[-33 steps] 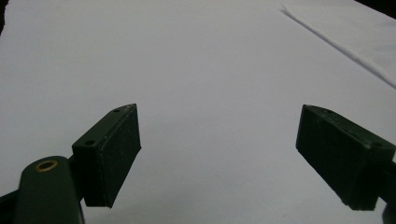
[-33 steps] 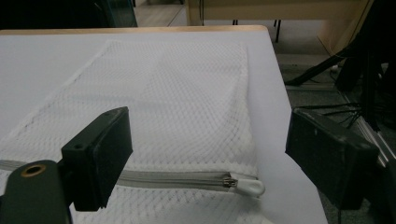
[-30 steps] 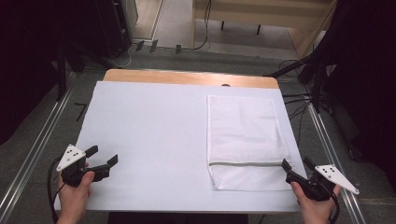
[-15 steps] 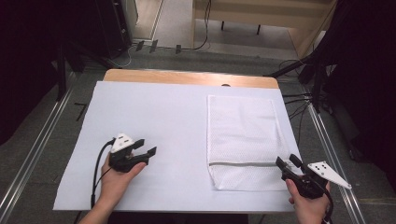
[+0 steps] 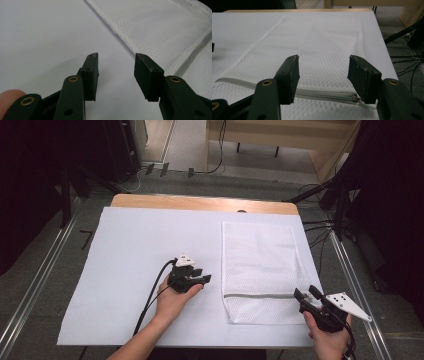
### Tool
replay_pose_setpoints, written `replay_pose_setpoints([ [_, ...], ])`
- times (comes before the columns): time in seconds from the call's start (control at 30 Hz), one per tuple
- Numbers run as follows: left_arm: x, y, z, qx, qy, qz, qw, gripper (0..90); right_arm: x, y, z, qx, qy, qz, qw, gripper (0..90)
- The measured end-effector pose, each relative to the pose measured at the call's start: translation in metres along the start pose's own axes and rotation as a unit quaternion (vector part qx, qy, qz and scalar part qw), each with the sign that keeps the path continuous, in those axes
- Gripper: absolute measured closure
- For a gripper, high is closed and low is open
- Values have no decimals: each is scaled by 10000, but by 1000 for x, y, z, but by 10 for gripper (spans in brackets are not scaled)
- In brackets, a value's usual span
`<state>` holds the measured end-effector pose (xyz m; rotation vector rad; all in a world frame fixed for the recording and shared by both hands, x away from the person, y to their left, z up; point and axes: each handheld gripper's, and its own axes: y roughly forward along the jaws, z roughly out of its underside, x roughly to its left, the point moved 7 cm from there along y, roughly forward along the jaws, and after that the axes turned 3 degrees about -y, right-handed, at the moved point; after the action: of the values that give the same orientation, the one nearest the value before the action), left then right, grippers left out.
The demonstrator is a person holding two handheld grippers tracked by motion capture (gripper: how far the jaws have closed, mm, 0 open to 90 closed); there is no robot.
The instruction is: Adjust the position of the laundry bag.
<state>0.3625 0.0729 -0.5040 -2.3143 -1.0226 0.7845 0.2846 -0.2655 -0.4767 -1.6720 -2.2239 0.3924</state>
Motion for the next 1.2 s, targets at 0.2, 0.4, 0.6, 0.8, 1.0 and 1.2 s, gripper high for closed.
replay_pose_setpoints([
  [0.2, -22, 27, -10, 202, 31, 5, 9998, 556, 4, 2, 0, 6, -67, -68, 10000, 434],
  [0.4, -26, 41, -12, 363, -16, -51, 9993, 555, 4, 2, 0, -5, -55, -73, 10000, 432],
  [0.6, -32, 49, -9, 495, 49, -198, 9986, 577, 4, 3, 0, 12, -69, -86, 9999, 431],
  [0.8, -42, 55, -10, 555, 83, -237, 9981, 603, 5, 4, 1, 42, -74, -69, 9999, 432],
  [1.0, -41, 57, -10, 596, 110, -128, 9981, 845, 4, 4, 1, 32, -64, -52, 10000, 432],
  [1.2, -39, 50, -13, 500, 207, -47, 9985, 900, 4, 3, 1, 41, -74, -52, 10000, 433],
])
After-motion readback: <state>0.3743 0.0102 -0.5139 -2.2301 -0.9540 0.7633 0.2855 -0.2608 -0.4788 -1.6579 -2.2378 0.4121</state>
